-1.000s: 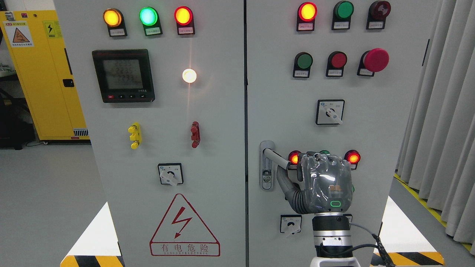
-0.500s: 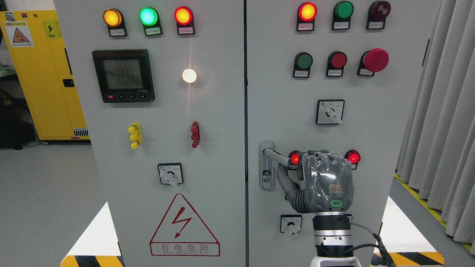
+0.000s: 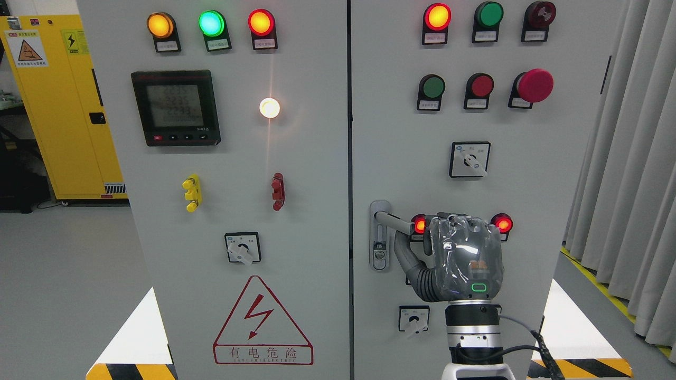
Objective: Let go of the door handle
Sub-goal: 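Open the right hand fingers to let go of the handle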
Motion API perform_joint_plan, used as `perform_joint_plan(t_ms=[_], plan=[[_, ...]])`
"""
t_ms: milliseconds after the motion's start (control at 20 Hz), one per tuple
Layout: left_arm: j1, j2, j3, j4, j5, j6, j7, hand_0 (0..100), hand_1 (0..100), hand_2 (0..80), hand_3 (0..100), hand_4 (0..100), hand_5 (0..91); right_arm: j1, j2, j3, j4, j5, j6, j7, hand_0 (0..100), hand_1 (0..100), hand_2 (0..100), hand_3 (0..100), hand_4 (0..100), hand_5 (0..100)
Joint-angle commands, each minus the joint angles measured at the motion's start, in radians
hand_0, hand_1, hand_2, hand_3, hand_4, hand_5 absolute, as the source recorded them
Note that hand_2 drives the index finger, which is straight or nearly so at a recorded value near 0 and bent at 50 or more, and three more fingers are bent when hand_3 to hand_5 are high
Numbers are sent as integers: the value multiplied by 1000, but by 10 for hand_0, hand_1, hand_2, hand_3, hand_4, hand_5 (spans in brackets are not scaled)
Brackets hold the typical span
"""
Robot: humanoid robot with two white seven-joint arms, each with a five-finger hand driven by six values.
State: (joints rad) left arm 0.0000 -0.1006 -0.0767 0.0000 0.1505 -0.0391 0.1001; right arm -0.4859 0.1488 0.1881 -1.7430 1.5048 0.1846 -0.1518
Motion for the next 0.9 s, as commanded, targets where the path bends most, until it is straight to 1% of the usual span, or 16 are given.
perform_joint_plan(t_ms=[0,200,350,550,650,700,750,800,850], plan=[[21,1,0,-15,1,1,0,120,556,0,0,0,0,-2,0,-1,-1,0,-1,1,491,436,920,1000,1000,1000],[21,1,0,-15,0,1,0,120,556,0,0,0,0,1,0,1,-3,0,-1,0,492,436,921,1000,1000,1000],[21,1,0,-15,1,1,0,120,556,0,0,0,0,18,1,1,-10,-2,-2,-3,493,436,920,1000,1000,1000],[21,-1,0,-15,1,1,0,120,556,0,0,0,0,88,-6,2,-50,-2,-11,-12,496,436,914,1000,1000,1000],[21,-1,0,-15,0,1,0,120,556,0,0,0,0,136,-17,-1,-87,-20,-14,-15,497,437,902,1000,1000,1000],[21,-1,0,-15,0,1,0,120,556,0,0,0,0,159,-32,-1,-104,-35,-16,-25,498,438,891,1000,1000,1000],[21,1,0,-15,1,1,0,120,556,0,0,0,0,180,-41,-4,-116,-50,-28,-37,498,438,850,1000,1000,999],[21,-1,0,-15,0,1,0,120,556,0,0,0,0,196,-43,-16,-125,-58,-43,-45,498,438,850,1000,1000,999],[21,-1,0,-15,0,1,0,120,556,0,0,0,0,214,-43,-34,-141,-60,-60,-46,498,438,809,1000,988,982]])
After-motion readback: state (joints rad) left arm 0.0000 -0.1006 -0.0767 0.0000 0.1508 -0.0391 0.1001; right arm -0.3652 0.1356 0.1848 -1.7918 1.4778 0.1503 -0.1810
